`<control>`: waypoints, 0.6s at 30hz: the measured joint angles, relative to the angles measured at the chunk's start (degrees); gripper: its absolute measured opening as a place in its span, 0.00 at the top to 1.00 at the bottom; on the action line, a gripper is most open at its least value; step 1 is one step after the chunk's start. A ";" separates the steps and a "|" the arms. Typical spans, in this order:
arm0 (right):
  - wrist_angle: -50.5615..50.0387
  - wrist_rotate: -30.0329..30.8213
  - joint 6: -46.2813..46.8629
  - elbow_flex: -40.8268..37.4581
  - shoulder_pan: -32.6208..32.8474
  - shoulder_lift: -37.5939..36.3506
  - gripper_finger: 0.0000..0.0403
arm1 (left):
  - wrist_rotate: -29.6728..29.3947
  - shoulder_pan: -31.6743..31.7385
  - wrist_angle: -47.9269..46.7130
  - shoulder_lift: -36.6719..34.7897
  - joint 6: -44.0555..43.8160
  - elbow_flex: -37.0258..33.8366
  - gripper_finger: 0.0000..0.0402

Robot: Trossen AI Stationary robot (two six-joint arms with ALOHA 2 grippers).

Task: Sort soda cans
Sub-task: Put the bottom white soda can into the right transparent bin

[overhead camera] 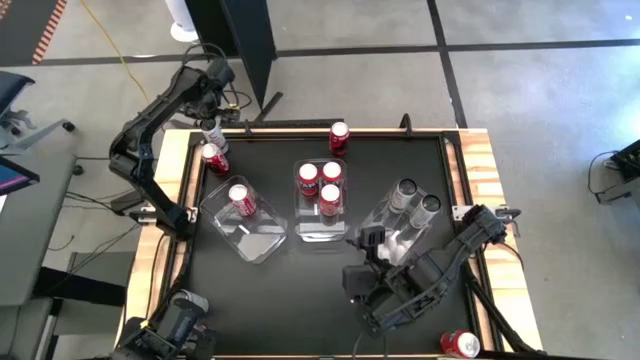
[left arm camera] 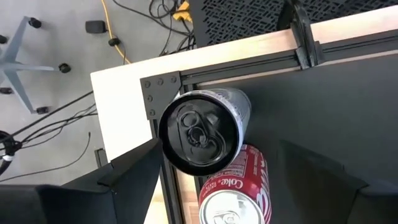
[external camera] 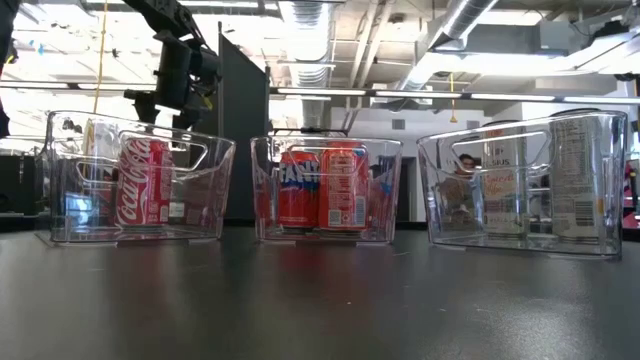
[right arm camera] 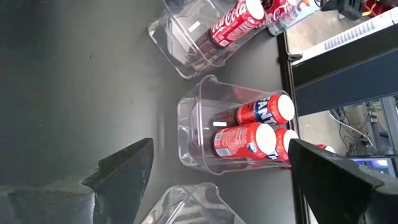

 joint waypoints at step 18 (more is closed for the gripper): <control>0.00 0.65 0.00 0.00 -0.07 -0.02 0.04 | 1.09 -1.45 0.02 -0.75 2.88 -1.48 0.22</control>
